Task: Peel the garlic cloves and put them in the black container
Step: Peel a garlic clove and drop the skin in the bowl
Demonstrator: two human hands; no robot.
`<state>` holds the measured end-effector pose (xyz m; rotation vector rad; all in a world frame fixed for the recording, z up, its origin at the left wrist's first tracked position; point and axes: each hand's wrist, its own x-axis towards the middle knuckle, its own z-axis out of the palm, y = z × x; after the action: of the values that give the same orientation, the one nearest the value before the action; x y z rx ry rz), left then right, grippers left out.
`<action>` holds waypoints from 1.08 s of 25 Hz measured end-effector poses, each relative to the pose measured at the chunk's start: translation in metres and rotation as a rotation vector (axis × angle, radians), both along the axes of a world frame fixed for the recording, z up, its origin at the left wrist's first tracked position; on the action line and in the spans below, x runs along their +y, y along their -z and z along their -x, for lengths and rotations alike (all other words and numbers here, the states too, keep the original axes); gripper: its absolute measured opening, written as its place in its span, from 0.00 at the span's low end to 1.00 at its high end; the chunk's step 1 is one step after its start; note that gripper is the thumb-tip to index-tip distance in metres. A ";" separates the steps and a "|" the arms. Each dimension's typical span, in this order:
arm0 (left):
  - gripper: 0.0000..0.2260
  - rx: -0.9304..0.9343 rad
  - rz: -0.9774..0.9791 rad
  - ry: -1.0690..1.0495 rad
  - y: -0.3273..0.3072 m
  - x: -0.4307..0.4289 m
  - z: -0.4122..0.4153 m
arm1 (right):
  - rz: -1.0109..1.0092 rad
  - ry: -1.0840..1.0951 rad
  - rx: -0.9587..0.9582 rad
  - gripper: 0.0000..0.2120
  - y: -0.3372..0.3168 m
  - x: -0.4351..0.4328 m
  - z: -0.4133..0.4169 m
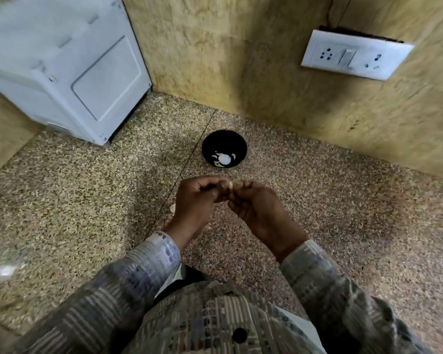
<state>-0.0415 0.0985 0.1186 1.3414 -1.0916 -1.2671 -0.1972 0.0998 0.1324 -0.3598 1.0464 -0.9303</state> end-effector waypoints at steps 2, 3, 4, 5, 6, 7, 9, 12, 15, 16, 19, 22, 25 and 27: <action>0.08 0.359 -0.261 -0.047 -0.014 0.000 0.006 | 0.164 0.025 0.072 0.09 -0.009 0.006 0.005; 0.09 0.407 -0.304 -0.043 -0.017 0.000 0.006 | 0.217 0.019 0.084 0.09 -0.013 0.008 0.007; 0.09 0.405 -0.290 -0.024 -0.020 0.001 0.005 | 0.255 0.007 0.075 0.08 -0.016 0.011 0.009; 0.08 0.372 -0.239 -0.006 -0.023 0.003 0.005 | 0.269 0.002 0.052 0.07 -0.017 0.013 0.009; 0.08 0.311 -0.173 0.009 -0.026 0.005 0.008 | 0.266 0.003 0.021 0.07 -0.017 0.015 0.008; 0.08 0.229 -0.104 0.014 -0.027 0.010 0.012 | 0.250 0.009 -0.012 0.07 -0.018 0.016 0.007; 0.08 0.067 0.003 -0.001 -0.027 0.017 0.020 | 0.208 0.034 -0.078 0.09 -0.020 0.020 0.003; 0.11 -0.050 0.071 0.032 -0.023 0.020 0.020 | 0.186 0.072 -0.087 0.12 -0.022 0.026 0.000; 0.10 -0.080 0.048 0.102 -0.022 0.022 0.015 | 0.235 0.089 0.047 0.08 -0.018 0.029 0.000; 0.09 -0.037 0.021 0.089 -0.023 0.023 0.014 | 0.261 0.094 0.109 0.08 -0.017 0.030 -0.001; 0.05 0.171 -0.116 -0.034 -0.029 0.027 0.016 | 0.397 0.103 0.376 0.06 -0.009 0.030 -0.005; 0.04 0.357 -0.380 -0.046 -0.031 0.023 0.005 | 0.530 0.040 0.507 0.04 -0.001 0.029 -0.004; 0.06 0.479 -0.688 0.050 -0.029 0.012 -0.019 | 0.565 -0.034 0.463 0.04 0.009 0.024 -0.006; 0.08 0.510 -0.799 0.084 -0.019 0.005 -0.032 | 0.515 -0.055 0.423 0.06 0.017 0.020 -0.014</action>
<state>-0.0094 0.1032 0.1381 1.3969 -0.2718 -2.0876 -0.1835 0.1199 0.1155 -1.0434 1.1597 -1.0957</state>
